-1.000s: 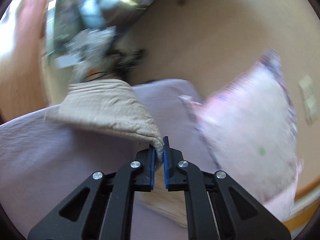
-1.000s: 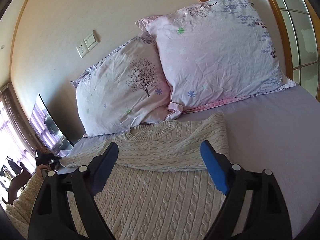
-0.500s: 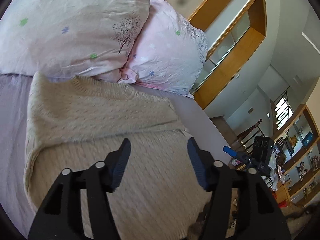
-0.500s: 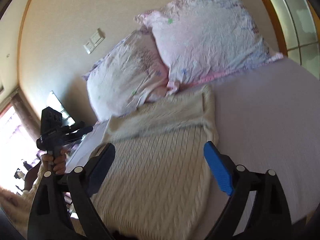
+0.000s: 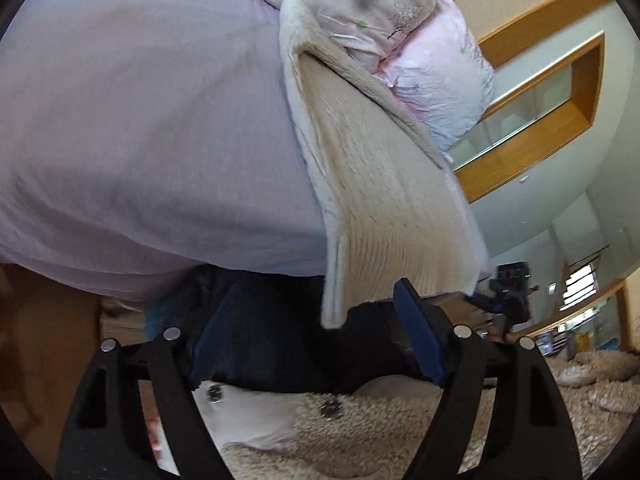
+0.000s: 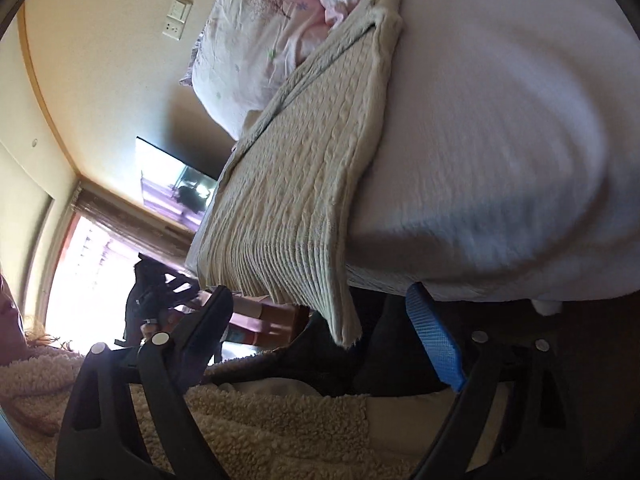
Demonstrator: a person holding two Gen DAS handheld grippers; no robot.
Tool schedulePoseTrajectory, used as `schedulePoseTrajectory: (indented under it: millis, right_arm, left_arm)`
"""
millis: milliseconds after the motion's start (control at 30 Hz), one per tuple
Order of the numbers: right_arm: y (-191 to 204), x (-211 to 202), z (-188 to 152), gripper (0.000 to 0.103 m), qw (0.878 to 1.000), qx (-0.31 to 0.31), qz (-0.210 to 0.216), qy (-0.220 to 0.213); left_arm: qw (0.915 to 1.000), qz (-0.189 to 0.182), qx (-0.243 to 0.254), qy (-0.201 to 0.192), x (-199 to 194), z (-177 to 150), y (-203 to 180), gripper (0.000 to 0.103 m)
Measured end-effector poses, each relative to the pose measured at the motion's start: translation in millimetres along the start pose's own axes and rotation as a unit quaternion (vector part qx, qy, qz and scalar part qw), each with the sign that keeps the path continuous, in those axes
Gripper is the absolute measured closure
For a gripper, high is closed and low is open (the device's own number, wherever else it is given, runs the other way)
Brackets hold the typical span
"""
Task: Fold small clothes
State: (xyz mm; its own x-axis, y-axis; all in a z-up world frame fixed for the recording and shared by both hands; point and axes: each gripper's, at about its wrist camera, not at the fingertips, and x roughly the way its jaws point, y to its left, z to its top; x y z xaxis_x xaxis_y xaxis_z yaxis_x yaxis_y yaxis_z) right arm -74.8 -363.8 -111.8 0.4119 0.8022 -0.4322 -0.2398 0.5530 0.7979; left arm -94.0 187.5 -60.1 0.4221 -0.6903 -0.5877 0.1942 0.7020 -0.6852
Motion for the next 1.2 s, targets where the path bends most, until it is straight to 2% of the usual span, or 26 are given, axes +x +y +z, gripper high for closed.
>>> schedulePoseTrajectory:
  millis: [33,67,100,133,167,200,267,333,433,500,567,633,667,733,800,867,933,967,1000,1033,1067,1100,1133,1200]
  right_arm:
    - [-0.5,7.5,0.6,0.032,1.0,-0.002,0.011,0.005]
    - [0.2,11.9,1.4,0.047,1.0,-0.005,0.019,0.007]
    - [2.0,16.2,1.9,0.07,1.0,-0.011,0.024,0.007]
    - [4.3,19.7,1.3,0.08,0.999,-0.019,0.031,0.008]
    - [6.9,20.5,0.8,0.091,0.999,-0.024,0.035,0.007]
    - [10.7,19.9,0.0,0.093,0.999,-0.03,0.041,0.006]
    - [26.5,11.3,4.2,0.094,0.997,-0.049,0.06,-0.004]
    - [47.1,-4.7,16.1,0.094,0.993,-0.073,0.085,-0.031]
    - [83.9,-28.8,57.3,0.094,0.984,-0.123,0.102,-0.081]
    - [102.9,-33.4,91.1,0.094,0.978,-0.15,0.096,-0.108]
    - [116.8,-29.9,138.6,0.094,0.974,-0.165,0.075,-0.138]
    - [118.4,-17.4,190.0,0.094,0.973,-0.147,0.055,-0.17]
    - [110.2,-8.7,217.4,0.094,0.974,-0.124,0.045,-0.186]
    - [92.5,9.3,256.4,0.094,0.975,-0.081,0.021,-0.204]
    - [69.9,23.5,279.4,0.094,0.976,-0.052,-0.013,-0.21]
    - [46.3,55.5,306.5,0.094,0.978,-0.011,-0.066,-0.196]
    - [17.9,81.9,317.4,0.089,0.978,0.046,-0.119,-0.166]
    - [12.3,86.3,317.5,0.073,0.976,0.058,-0.133,-0.16]
    - [7.6,87.3,314.5,0.041,0.973,0.066,-0.15,-0.161]
    - [6.2,81.0,308.8,0.021,0.967,0.066,-0.164,-0.183]
    - [7.1,72.2,303.0,0.001,0.962,0.056,-0.158,-0.214]
    - [6.5,66.1,300.0,0.001,0.958,0.046,-0.148,-0.241]
    - [7.0,54.7,292.2,0.001,0.953,0.035,-0.131,-0.27]
    - [4.9,41.6,287.6,0.001,0.952,0.032,-0.09,-0.291]
  left_arm:
    - [1.0,-0.008,-0.003,0.001,6.6,0.5,1.3,0.028]
    - [0.9999,-0.011,-0.004,0.001,11.1,1.9,0.3,0.034]
    - [0.9999,-0.015,-0.006,0.002,16.4,3.5,0.0,0.05]
    - [0.9998,-0.018,-0.01,0.003,20.2,2.7,1.2,0.061]
    - [0.9998,-0.018,-0.012,0.006,23.8,3.8,0.7,0.081]
    - [0.9996,-0.024,-0.014,0.01,25.7,4.2,-0.7,0.096]
    - [0.9995,-0.028,-0.009,0.013,23.4,3.9,-11.8,0.097]
    - [0.9987,-0.049,-0.008,0.009,16.1,7.5,-21.5,0.097]
    - [0.9946,-0.097,0.015,-0.036,-7.7,42.3,-50.7,0.097]
    - [0.992,-0.101,0.03,-0.07,-18.1,73.7,-64.8,0.097]
    - [0.989,-0.089,0.024,-0.116,-20.7,124.1,-71.1,0.097]
    - [0.986,-0.072,0.005,-0.151,-16.5,164.5,-65.9,0.097]
    - [0.984,-0.055,-0.015,-0.169,-6.3,195.0,-59.8,0.097]
    - [0.9825,-0.029,-0.042,-0.179,13.9,231.6,-50.2,0.097]
    - [0.982,0.003,-0.065,-0.177,43.6,265.9,-38.3,0.097]
    - [0.9845,0.032,-0.07,-0.158,74.8,289.2,-30.1,0.097]
    - [0.9856,0.056,-0.077,-0.14,98.1,299.4,-20.9,0.096]
    - [0.9862,0.055,-0.085,-0.131,105.2,299.9,-16.3,0.092]
    - [0.9862,0.049,-0.093,-0.128,106.5,297.4,-12.9,0.074]
    - [0.9862,0.039,-0.096,-0.129,102.9,293.3,-11.0,0.06]
    - [0.9855,0.039,-0.096,-0.135,98.5,295.8,-12.8,0.033]
    - [0.9839,0.044,-0.091,-0.147,89.5,292.3,-12.2,0.022]
    - [0.9821,0.054,-0.087,-0.158,80.4,289.3,-13.1,0.019]
    - [0.9811,0.074,-0.077,-0.162,64.7,283.0,-10.2,0.018]
